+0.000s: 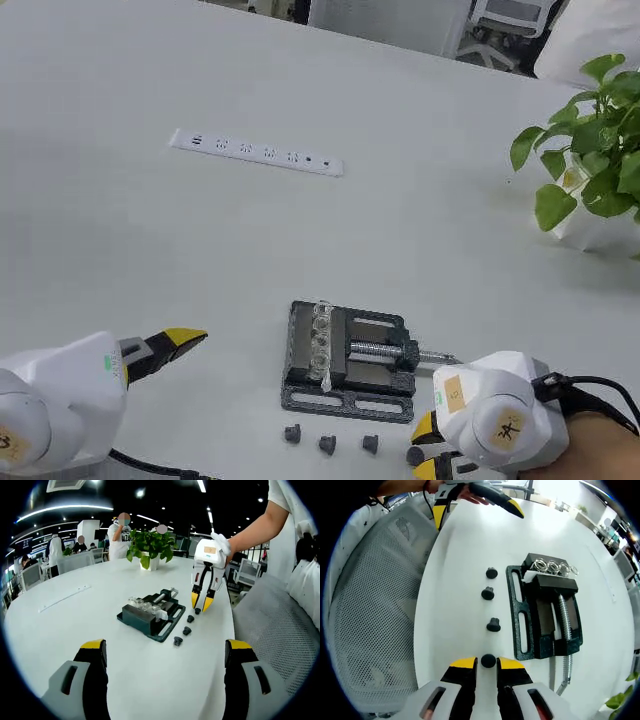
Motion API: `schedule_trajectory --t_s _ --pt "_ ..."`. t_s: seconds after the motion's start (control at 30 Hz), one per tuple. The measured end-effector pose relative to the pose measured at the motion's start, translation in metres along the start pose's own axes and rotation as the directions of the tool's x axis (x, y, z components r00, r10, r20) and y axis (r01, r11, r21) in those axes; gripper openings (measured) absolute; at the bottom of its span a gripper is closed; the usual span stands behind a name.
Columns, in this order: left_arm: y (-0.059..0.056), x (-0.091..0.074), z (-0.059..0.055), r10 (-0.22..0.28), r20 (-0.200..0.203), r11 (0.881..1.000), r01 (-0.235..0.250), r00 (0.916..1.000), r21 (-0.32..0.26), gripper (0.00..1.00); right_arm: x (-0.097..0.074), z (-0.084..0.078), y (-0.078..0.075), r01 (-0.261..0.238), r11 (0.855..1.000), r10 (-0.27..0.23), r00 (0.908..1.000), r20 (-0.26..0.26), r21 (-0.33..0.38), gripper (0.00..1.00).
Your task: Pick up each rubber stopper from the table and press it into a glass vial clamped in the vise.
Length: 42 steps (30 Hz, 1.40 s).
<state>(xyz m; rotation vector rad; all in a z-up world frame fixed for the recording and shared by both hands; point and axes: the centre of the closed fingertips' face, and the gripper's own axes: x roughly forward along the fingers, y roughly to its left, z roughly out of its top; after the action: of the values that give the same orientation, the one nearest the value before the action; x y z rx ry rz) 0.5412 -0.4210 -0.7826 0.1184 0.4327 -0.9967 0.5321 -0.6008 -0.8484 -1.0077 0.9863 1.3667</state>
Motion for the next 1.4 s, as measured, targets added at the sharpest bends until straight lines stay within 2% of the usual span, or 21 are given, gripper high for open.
schedule_trajectory --t_s 0.5,0.97,1.1,1.27,1.4 --pt "0.001 0.0 0.002 0.005 0.013 1.0 -0.005 0.9999 -0.01 0.98 0.005 -0.003 -0.002 0.003 1.0 -0.004 0.9999 -0.013 -0.023 0.08" --pt "0.0 0.003 0.0 -0.002 0.01 1.0 0.002 0.9999 -0.009 0.98 0.003 -0.004 -0.003 0.005 1.0 -0.005 0.9999 -0.009 0.003 0.07" --pt "0.0 0.003 0.0 -0.001 0.012 1.0 0.001 0.9999 -0.01 0.98 -0.003 -0.004 -0.004 0.007 1.0 -0.007 1.0 -0.006 0.004 0.07" --pt "0.001 0.003 -0.002 0.0 0.009 1.0 0.001 1.0 -0.008 0.98 -0.02 0.007 -0.006 0.011 1.0 -0.011 0.9999 0.006 0.002 0.06" --pt "0.002 0.001 -0.002 0.004 0.013 1.0 -0.004 0.9999 -0.008 0.98 -0.034 0.016 -0.013 0.022 1.0 -0.022 0.9997 0.012 -0.004 0.06"
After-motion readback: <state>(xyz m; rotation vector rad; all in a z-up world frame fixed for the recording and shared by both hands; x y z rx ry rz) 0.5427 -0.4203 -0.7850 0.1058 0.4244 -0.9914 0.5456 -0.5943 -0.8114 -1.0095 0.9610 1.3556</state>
